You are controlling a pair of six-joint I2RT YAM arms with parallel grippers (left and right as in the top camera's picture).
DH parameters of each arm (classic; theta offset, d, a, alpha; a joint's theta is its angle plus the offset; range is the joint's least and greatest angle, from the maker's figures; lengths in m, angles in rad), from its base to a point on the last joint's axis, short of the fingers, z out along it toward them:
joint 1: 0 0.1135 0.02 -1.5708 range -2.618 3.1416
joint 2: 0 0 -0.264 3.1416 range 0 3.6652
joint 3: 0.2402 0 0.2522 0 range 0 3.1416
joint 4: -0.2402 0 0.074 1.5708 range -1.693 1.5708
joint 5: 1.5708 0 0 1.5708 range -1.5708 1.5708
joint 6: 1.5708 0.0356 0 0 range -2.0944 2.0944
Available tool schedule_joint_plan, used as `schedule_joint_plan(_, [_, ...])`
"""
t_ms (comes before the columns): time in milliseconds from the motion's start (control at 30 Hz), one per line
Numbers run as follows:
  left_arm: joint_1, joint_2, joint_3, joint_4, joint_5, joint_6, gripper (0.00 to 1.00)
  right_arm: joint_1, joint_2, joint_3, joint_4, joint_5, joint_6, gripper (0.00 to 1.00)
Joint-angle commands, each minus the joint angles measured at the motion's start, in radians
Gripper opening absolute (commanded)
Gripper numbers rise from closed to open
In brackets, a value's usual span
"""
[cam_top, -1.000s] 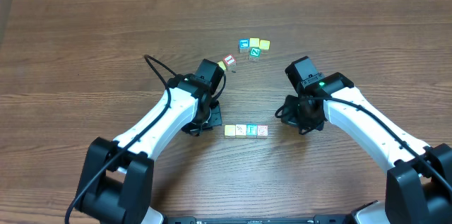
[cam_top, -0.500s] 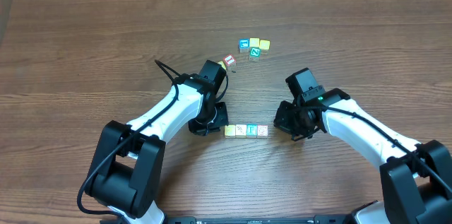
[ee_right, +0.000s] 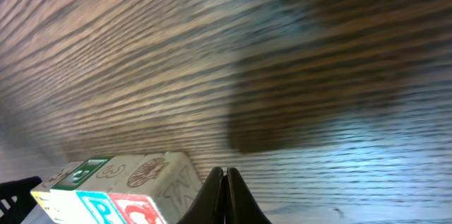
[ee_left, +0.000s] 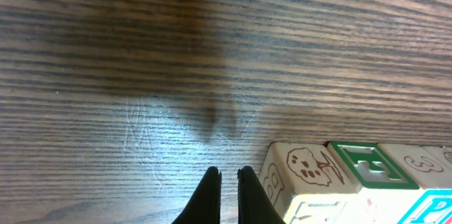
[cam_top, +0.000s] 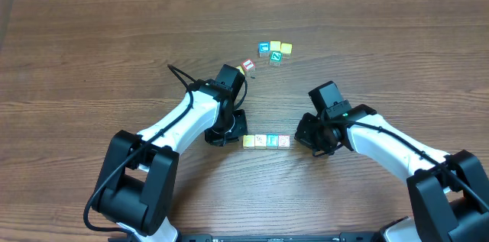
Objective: Flip 4 blocks
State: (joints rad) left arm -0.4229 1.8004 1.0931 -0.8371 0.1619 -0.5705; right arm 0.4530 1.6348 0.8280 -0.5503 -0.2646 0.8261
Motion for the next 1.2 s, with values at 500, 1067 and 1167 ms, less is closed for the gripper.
schedule_joint_plan(500, [0.008, 0.011, 0.0, -0.04, 0.023, -0.006, 0.04, 0.058, -0.002, -0.005, 0.027, -0.002, 0.017, 0.04])
schedule_joint_plan(1067, [0.007, 0.011, -0.015, 0.031, 0.031, -0.006, 0.04, 0.058, -0.002, -0.005, 0.03, -0.008, 0.017, 0.04])
schedule_joint_plan(1167, [0.007, 0.011, -0.025, 0.031, 0.031, -0.006, 0.04, 0.058, -0.002, -0.005, 0.03, -0.011, 0.017, 0.04])
